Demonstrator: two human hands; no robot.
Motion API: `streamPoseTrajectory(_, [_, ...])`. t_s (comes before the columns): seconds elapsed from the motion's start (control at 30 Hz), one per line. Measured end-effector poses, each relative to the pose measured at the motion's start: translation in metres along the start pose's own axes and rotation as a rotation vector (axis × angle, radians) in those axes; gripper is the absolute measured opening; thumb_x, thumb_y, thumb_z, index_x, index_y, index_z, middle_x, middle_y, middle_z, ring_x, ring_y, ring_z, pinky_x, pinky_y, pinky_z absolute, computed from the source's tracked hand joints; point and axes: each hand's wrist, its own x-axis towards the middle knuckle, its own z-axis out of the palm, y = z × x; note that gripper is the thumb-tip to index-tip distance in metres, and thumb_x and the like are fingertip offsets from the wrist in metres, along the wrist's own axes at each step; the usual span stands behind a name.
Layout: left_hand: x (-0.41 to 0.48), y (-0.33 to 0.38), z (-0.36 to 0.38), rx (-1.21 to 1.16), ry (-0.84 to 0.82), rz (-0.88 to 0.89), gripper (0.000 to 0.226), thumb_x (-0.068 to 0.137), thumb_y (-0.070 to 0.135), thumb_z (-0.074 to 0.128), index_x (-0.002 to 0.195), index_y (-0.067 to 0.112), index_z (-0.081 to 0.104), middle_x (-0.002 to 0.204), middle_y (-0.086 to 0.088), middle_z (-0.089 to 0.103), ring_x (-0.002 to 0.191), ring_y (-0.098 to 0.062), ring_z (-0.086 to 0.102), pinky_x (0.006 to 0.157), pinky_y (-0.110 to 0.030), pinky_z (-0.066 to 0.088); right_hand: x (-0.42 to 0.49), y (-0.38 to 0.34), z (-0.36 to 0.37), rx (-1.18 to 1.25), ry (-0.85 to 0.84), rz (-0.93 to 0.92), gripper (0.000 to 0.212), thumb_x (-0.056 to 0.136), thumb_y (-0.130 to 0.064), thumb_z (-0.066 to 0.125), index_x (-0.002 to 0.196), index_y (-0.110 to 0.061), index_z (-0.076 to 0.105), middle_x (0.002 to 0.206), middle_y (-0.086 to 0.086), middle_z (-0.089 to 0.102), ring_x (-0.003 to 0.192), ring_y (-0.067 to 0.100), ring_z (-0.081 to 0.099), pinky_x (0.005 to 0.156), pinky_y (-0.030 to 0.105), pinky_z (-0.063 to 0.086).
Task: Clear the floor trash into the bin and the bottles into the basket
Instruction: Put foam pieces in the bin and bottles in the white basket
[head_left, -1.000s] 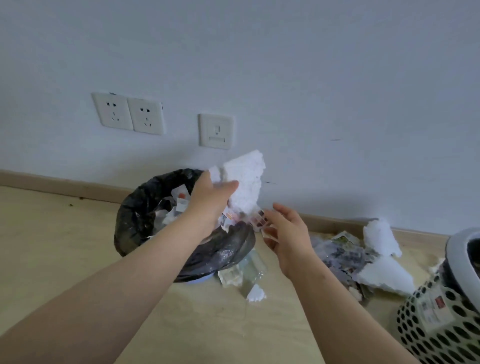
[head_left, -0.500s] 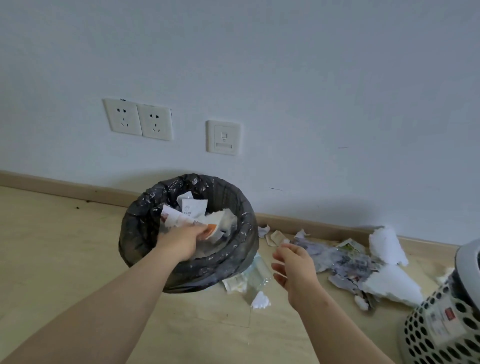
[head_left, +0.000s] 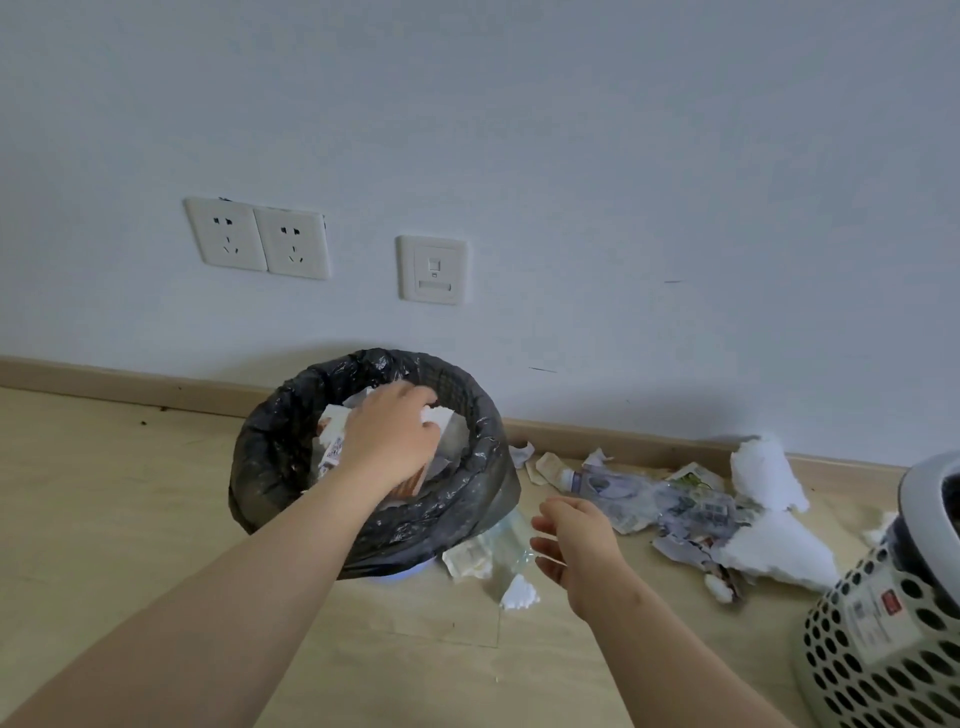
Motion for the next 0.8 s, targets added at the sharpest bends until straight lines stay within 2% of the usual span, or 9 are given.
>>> streamPoseTrajectory(0.07, [-0.008,0.025,0.001,-0.08,0.148,0.145,0.037,0.09,0.015,0.046,0.126,0.02,0.054,0.132,0.003,0.049,0.126,-0.02,0.039,0.101,-0.033,0.034,0.004,0.003,-0.004,-0.01,0.015,0.0,0.007,0.094,-0.012,0.047,0.098,-0.014,0.052,0.088,0.006,0.057,0.072,0.017,0.053,0.064,0.029,0.046])
streamPoseTrajectory(0.13, [-0.019,0.049,0.01,-0.127,0.206,0.332,0.033,0.088,0.012,0.049,0.119,0.016,0.06,0.124,0.001,0.055,0.12,-0.023,0.044,0.097,-0.032,0.037,0.01,0.007,-0.011,-0.037,0.042,-0.004,0.011,0.094,-0.011,0.046,0.103,-0.012,0.051,0.088,0.006,0.055,0.071,0.017,0.052,0.064,0.029,0.046])
streamPoseTrajectory(0.2, [-0.033,0.068,0.024,-0.167,0.197,0.54,0.029,0.086,0.007,0.051,0.11,0.013,0.066,0.113,-0.003,0.061,0.108,-0.025,0.053,0.088,-0.034,0.042,0.018,0.015,-0.019,-0.069,0.081,-0.009,0.012,0.093,-0.011,0.046,0.104,-0.01,0.051,0.085,0.006,0.053,0.068,0.017,0.051,0.061,0.028,0.044])
streamPoseTrajectory(0.27, [-0.047,0.079,0.046,-0.245,0.072,0.612,0.028,0.088,0.006,0.049,0.109,0.012,0.066,0.111,-0.004,0.062,0.105,-0.025,0.055,0.082,-0.035,0.045,0.027,0.031,-0.028,-0.097,0.125,0.015,0.01,0.093,-0.01,0.046,0.102,-0.008,0.05,0.08,0.006,0.05,0.065,0.017,0.049,0.059,0.028,0.041])
streamPoseTrajectory(0.3, [-0.051,0.081,0.058,-0.284,-0.027,0.542,0.028,0.091,0.008,0.046,0.113,0.014,0.063,0.116,-0.003,0.061,0.106,-0.023,0.055,0.082,-0.034,0.045,0.03,0.037,-0.032,-0.105,0.141,0.034,0.008,0.093,-0.01,0.046,0.101,-0.008,0.049,0.077,0.006,0.049,0.063,0.017,0.048,0.058,0.028,0.04])
streamPoseTrajectory(0.37, [-0.055,0.077,0.088,-0.372,-0.276,0.203,0.028,0.097,0.015,0.039,0.118,0.019,0.057,0.12,-0.003,0.059,0.104,-0.022,0.056,0.082,-0.033,0.046,0.038,0.057,-0.04,-0.117,0.165,0.086,0.009,0.093,-0.01,0.047,0.102,-0.008,0.049,0.076,0.006,0.047,0.062,0.017,0.047,0.057,0.027,0.039])
streamPoseTrajectory(0.43, [-0.058,0.063,0.115,-0.38,-0.384,-0.062,0.027,0.097,0.017,0.038,0.115,0.019,0.057,0.12,-0.007,0.06,0.106,-0.026,0.057,0.085,-0.031,0.045,0.044,0.073,-0.047,-0.128,0.181,0.126,0.011,0.092,-0.011,0.048,0.102,-0.008,0.051,0.075,0.006,0.048,0.062,0.018,0.048,0.056,0.026,0.039])
streamPoseTrajectory(0.6, [-0.068,0.023,0.156,-0.241,-0.513,-0.192,0.033,0.09,0.007,0.043,0.117,0.016,0.058,0.127,-0.007,0.057,0.114,-0.025,0.053,0.088,-0.028,0.043,0.051,0.09,-0.053,-0.145,0.188,0.179,0.01,0.092,-0.012,0.048,0.101,-0.009,0.053,0.075,0.004,0.049,0.064,0.018,0.048,0.056,0.026,0.041])
streamPoseTrajectory(0.8, [-0.063,0.018,0.174,-0.255,-0.507,-0.216,0.035,0.087,0.004,0.043,0.116,0.015,0.059,0.129,-0.007,0.054,0.115,-0.023,0.054,0.093,-0.029,0.044,0.057,0.095,-0.058,-0.138,0.209,0.194,0.01,0.091,-0.009,0.046,0.098,-0.009,0.053,0.072,0.003,0.047,0.067,0.021,0.048,0.055,0.026,0.039])
